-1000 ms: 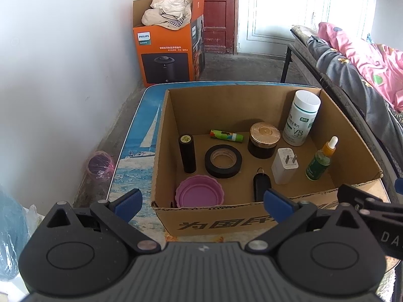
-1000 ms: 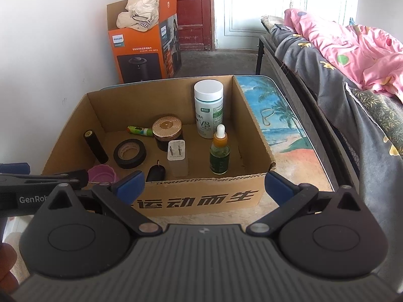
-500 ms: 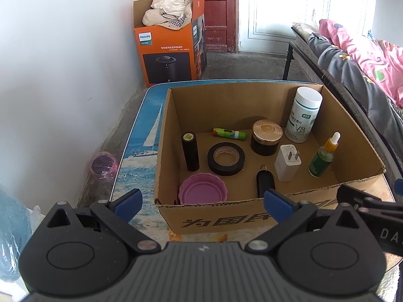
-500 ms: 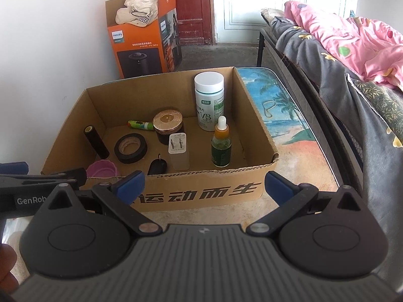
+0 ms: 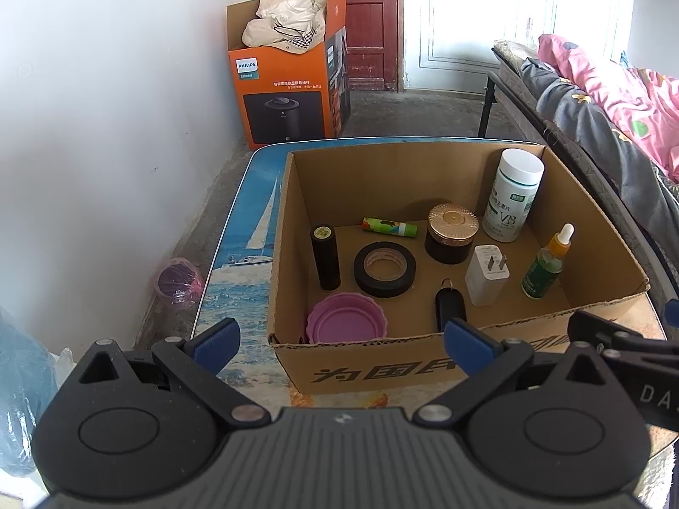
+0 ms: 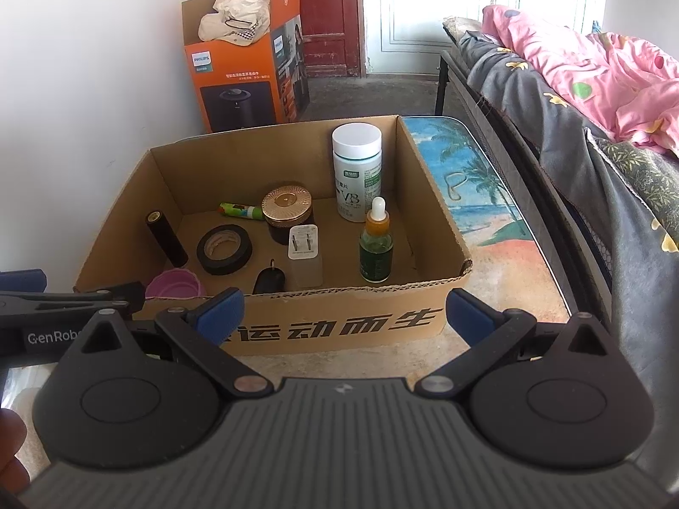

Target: Organize rigid objects

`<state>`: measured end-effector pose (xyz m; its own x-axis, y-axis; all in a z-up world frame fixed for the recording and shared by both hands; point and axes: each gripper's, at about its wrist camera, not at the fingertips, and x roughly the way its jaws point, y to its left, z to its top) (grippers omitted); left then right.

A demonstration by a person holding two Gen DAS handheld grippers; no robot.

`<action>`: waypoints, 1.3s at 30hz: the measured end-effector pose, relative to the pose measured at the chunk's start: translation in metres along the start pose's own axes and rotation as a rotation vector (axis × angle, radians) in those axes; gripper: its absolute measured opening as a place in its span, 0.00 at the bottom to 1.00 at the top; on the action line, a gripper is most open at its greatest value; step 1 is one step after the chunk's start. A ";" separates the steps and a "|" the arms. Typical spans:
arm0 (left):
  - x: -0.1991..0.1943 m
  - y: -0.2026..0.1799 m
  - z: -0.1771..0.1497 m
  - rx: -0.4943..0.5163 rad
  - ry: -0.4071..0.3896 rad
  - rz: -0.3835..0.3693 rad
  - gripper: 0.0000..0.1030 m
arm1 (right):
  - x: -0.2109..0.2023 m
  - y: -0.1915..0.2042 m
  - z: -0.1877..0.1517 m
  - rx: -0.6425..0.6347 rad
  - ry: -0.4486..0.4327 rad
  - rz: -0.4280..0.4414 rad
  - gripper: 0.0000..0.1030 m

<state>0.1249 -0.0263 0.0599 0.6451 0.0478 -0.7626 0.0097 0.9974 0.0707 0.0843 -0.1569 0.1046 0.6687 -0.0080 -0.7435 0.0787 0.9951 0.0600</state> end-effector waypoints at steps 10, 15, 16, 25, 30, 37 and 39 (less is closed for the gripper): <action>-0.003 0.001 0.001 -0.004 -0.003 0.000 1.00 | -0.003 0.001 0.001 -0.004 -0.005 0.003 0.99; -0.003 0.001 0.001 -0.004 -0.002 0.001 1.00 | -0.003 0.001 0.001 -0.005 -0.004 0.002 0.99; -0.003 0.001 0.001 -0.005 0.000 0.000 1.00 | -0.003 0.001 0.001 -0.005 -0.004 0.001 0.99; -0.003 0.002 0.001 -0.007 0.004 -0.001 1.00 | -0.002 0.002 0.001 -0.004 -0.003 0.002 0.99; -0.003 0.002 0.001 -0.007 0.006 -0.001 1.00 | -0.002 0.002 0.001 -0.005 -0.002 0.001 0.99; -0.002 0.002 0.000 -0.007 0.007 -0.001 1.00 | -0.001 0.001 0.000 -0.005 0.001 0.002 0.99; -0.001 0.001 -0.001 -0.008 0.009 -0.001 0.99 | 0.000 0.001 0.000 -0.007 0.002 0.001 0.99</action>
<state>0.1236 -0.0250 0.0601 0.6383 0.0475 -0.7683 0.0042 0.9979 0.0652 0.0844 -0.1559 0.1051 0.6676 -0.0069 -0.7445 0.0730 0.9957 0.0563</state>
